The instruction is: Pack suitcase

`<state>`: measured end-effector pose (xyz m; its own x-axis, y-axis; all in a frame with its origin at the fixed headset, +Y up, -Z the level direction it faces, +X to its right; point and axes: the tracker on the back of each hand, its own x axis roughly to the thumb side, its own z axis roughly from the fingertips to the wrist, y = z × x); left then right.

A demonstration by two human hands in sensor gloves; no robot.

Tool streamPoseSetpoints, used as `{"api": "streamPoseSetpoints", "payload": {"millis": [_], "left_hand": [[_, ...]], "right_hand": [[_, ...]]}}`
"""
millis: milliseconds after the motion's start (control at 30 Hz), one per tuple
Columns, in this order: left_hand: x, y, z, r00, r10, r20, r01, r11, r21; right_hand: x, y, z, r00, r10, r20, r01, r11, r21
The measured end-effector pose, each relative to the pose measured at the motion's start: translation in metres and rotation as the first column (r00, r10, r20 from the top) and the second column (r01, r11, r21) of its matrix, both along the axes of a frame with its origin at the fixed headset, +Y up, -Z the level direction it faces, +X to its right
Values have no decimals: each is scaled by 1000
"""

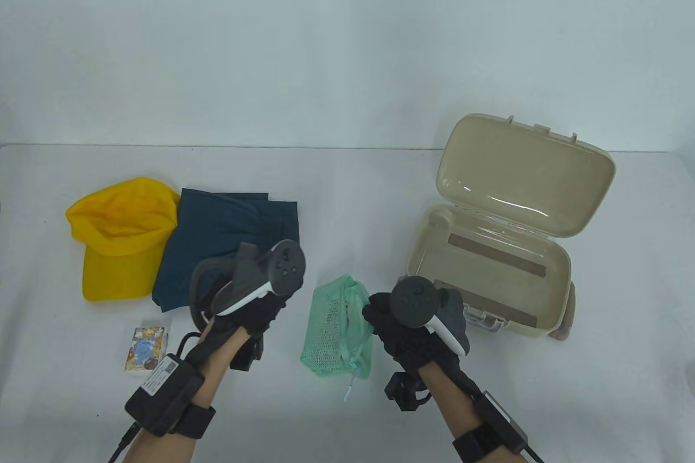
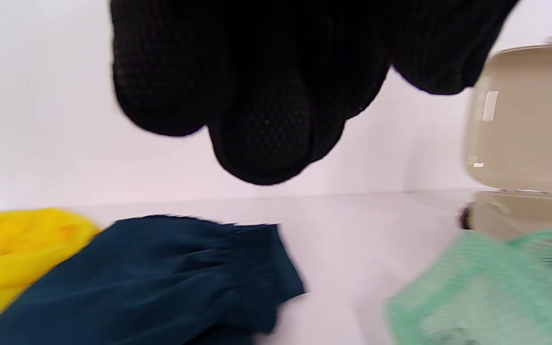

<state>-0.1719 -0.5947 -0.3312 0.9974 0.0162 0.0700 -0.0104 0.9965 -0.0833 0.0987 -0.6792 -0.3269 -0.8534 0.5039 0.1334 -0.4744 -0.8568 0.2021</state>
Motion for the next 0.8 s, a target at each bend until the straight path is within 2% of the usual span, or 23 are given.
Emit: {"api": "streamPoseSetpoints", "payload": {"millis": [133,233,467,533,600,800], "left_hand": [[-51,-15,4,989,-44,-138,38,998,-46],[-92,-36,6,958,-97,-271,71,992,-107],[-167,-96,10,838,-180,-515,16,952,-306],[-179,-110,13,812,-191,-552,-15,938,-346],[-184,-118,15,799,-167,-577,-45,941,-335],[-185,-139,13,813,-134,-567,-143,898,-417]], "right_hand": [[0,0,0,1000,6,0,-6,1000,3],[0,0,1,1000,10,-1,-10,1000,6],[0,0,1,1000,16,-5,-16,1000,8],[0,-1,1,1000,18,-6,-18,1000,7],[-1,-1,1,1000,21,-6,-21,1000,7],[-1,-2,1,1000,30,-6,-30,1000,-1]]}}
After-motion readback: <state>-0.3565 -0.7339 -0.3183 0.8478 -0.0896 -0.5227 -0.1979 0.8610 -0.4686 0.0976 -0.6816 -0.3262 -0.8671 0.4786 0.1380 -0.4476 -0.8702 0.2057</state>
